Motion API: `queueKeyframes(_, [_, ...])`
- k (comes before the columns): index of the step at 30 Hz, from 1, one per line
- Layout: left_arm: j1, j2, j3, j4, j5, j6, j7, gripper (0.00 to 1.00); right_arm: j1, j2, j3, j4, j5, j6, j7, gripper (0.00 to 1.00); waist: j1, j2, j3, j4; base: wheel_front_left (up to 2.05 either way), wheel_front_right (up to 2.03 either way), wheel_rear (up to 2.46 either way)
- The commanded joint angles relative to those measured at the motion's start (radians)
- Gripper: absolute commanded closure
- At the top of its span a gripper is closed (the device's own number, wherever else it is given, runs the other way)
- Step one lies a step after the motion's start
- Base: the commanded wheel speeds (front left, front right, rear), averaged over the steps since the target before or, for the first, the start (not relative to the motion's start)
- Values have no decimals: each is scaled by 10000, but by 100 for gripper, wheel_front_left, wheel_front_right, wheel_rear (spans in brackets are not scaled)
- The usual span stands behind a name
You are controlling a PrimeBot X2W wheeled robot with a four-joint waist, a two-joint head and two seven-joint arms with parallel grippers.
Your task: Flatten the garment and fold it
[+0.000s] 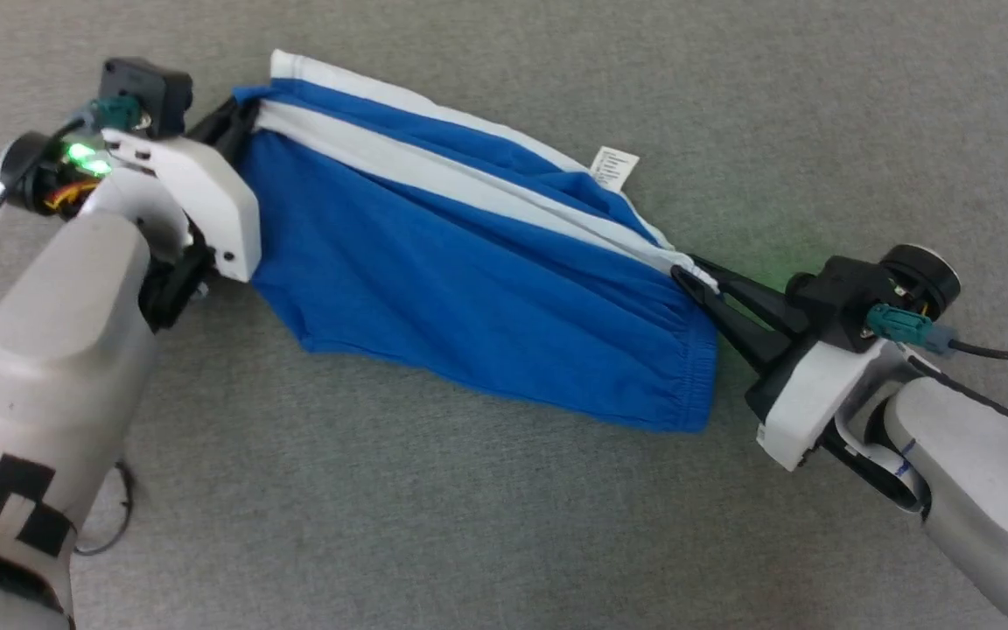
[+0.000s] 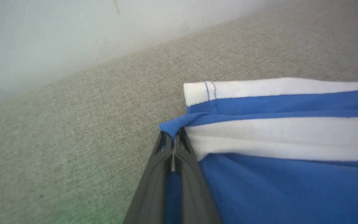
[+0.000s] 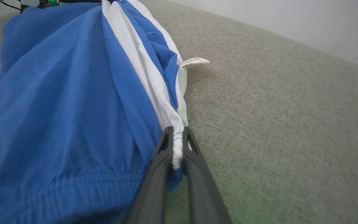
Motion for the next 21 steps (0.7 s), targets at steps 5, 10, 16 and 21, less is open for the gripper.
queueKeyframes(5, [252, -249, -658, 869, -81, -203, 316, 100, -131, -18, 9, 79, -86, -21, -271, 82, 1, -1, -279, -64, 0, 0, 0])
queueKeyframes(10, [78, -209, -1187, 721, -144, -232, 84, 0, 297, -198, -596, -328, -302, -21, -346, 0, 1, -1, -1037, 256, 0, 0, 0])
queueKeyframes(16, [-233, 201, -1759, 96, -391, -235, 335, 0, 1205, -469, -1431, -1255, -631, -21, -42, 0, 1, -1, -1745, 534, 0, 0, 0])
queueKeyframes(21, [-622, 742, -2392, -786, -891, -236, 1298, 0, 2174, -597, -2382, -2271, -1092, -21, 426, 0, 1, -1, -2255, 670, 0, 0, 0])
